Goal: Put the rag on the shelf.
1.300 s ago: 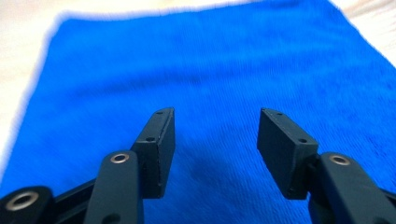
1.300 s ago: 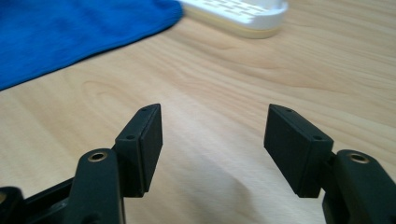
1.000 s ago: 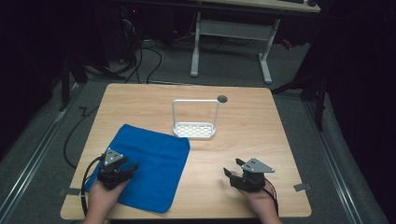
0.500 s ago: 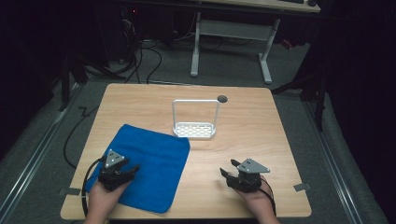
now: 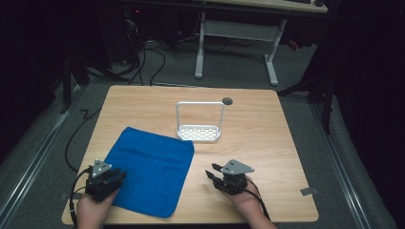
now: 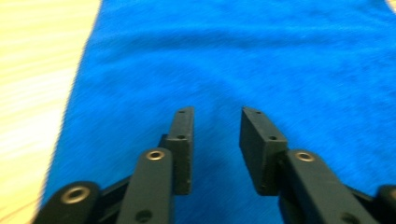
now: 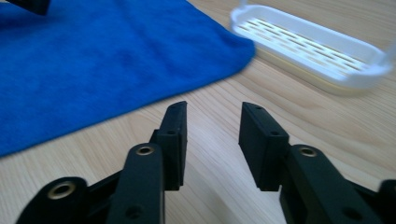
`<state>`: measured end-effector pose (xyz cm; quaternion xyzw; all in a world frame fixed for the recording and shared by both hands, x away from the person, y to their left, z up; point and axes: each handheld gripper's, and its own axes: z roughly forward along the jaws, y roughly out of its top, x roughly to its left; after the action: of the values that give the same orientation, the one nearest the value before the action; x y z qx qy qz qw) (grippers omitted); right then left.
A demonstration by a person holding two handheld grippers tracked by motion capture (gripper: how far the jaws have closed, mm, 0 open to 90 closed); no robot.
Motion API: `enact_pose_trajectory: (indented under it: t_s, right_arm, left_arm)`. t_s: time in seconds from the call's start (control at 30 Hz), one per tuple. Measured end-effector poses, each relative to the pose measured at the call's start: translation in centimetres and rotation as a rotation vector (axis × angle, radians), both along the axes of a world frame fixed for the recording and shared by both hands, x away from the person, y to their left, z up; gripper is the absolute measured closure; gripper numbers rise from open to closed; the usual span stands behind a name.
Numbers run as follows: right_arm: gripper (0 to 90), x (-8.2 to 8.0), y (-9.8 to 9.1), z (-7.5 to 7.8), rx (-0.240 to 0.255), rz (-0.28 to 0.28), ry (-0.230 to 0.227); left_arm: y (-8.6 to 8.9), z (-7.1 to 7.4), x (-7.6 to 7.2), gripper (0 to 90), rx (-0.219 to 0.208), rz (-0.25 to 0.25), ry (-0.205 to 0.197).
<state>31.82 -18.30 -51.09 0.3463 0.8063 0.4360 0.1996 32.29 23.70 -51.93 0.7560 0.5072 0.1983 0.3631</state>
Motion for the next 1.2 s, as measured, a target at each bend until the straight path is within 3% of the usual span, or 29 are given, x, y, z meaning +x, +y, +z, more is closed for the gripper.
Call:
enact_pose_trajectory:
  t_s: [0.07, 0.13, 0.2, 0.33, 0.43, 0.67, 0.7, 0.97, 1.03, 1.07, 1.1, 1.2]
  right_arm:
    - [65.1, 0.1, 0.5, 0.0, 0.005, 0.013, 0.002]
    - [72.2, 0.5, 2.1, -0.3, -0.010, 0.054, 0.007]
    - [79.0, 0.8, 2.9, -0.3, -0.003, 0.083, 0.012]
    - [90.0, 1.4, 4.5, -0.5, -0.012, 0.122, 0.014]
    - [90.0, 1.6, 5.8, -1.0, -0.065, 0.166, 0.020]
    - [90.0, 1.9, 8.0, -1.9, -0.125, 0.209, 0.045]
    - [90.0, 1.9, 8.5, -2.1, -0.172, 0.219, 0.049]
    - [90.0, 1.8, 8.4, -2.1, -0.183, 0.211, 0.057]
    - [90.0, 1.8, 8.1, -2.0, -0.193, 0.204, 0.056]
    - [90.0, 1.8, 8.1, -2.0, -0.193, 0.204, 0.056]
    - [90.0, 1.8, 7.8, -2.0, -0.193, 0.196, 0.061]
    - [90.0, 1.7, 7.0, -1.9, -0.200, 0.185, 0.063]
  left_arm:
    - [0.6, -0.1, -0.3, 73.2, 0.003, 0.021, 0.007]
    - [1.3, -0.4, -0.5, 78.3, 0.033, 0.055, 0.031]
    - [1.6, -0.7, -0.5, 81.4, 0.050, 0.065, 0.047]
    - [1.7, -0.9, -0.6, 84.4, 0.053, 0.067, 0.041]
    - [1.6, -0.9, -0.8, 84.9, 0.068, 0.062, 0.032]
    - [1.7, -1.0, -0.9, 84.4, 0.060, 0.056, 0.027]
    - [1.7, -1.0, -0.9, 84.3, 0.057, 0.053, 0.025]
    - [1.7, -1.0, -1.2, 84.3, 0.051, 0.026, 0.032]
    - [1.4, -0.8, -1.8, 83.4, 0.029, -0.020, 0.055]
    - [1.4, -0.8, -1.8, 83.2, 0.029, -0.020, 0.055]
    - [0.7, -0.8, -2.6, 83.0, 0.038, -0.056, 0.059]
    - [0.0, -0.6, -3.0, 82.3, 0.058, -0.085, 0.064]
